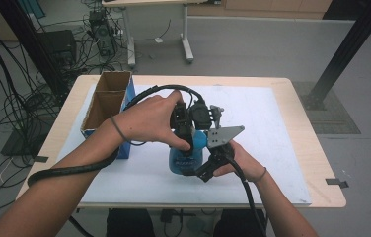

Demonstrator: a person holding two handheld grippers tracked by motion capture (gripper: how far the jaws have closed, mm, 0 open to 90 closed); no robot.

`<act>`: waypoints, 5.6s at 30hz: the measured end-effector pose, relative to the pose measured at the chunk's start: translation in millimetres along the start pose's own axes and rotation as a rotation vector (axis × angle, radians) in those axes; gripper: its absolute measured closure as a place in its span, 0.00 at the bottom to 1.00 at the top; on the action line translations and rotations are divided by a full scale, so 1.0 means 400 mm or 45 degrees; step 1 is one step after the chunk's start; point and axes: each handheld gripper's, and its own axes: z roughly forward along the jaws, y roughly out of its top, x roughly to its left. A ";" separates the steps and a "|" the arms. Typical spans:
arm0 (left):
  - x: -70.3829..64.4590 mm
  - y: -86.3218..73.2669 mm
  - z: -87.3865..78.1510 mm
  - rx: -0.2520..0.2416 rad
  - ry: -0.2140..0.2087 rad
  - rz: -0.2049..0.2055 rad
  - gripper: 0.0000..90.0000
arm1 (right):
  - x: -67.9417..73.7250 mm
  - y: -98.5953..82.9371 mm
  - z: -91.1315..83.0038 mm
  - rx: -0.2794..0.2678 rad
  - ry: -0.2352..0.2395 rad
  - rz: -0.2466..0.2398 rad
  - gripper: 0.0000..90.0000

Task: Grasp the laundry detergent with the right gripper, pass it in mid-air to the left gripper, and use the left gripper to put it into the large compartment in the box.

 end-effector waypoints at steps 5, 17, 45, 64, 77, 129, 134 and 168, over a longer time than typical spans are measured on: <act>0.000 0.005 0.001 0.006 0.000 -0.004 0.41 | 0.004 -0.005 -0.006 -0.008 -0.026 0.016 0.05; 0.005 0.014 0.012 0.025 -0.009 -0.011 0.41 | 0.006 -0.009 -0.011 -0.006 -0.050 0.039 0.05; 0.018 -0.007 -0.004 -0.019 -0.022 -0.041 0.41 | 0.026 -0.044 -0.118 0.027 -0.154 0.077 0.06; 0.022 -0.010 -0.001 -0.001 -0.019 -0.071 0.41 | 0.049 -0.099 -0.251 0.046 -0.310 0.135 0.04; 0.028 -0.003 -0.004 0.003 -0.017 -0.076 0.41 | 0.062 -0.127 -0.307 0.064 -0.407 0.192 0.03; 0.125 0.103 -0.006 0.094 0.126 -1.201 0.42 | 0.108 -0.096 -0.347 0.114 -0.627 0.245 0.02; 0.138 0.097 -0.013 0.052 0.081 -1.269 0.42 | 0.113 -0.089 -0.336 0.115 -0.655 0.244 0.02; 0.190 0.052 -0.312 -0.010 0.198 -1.424 0.42 | 0.148 -0.081 -0.355 0.083 -0.704 0.253 0.02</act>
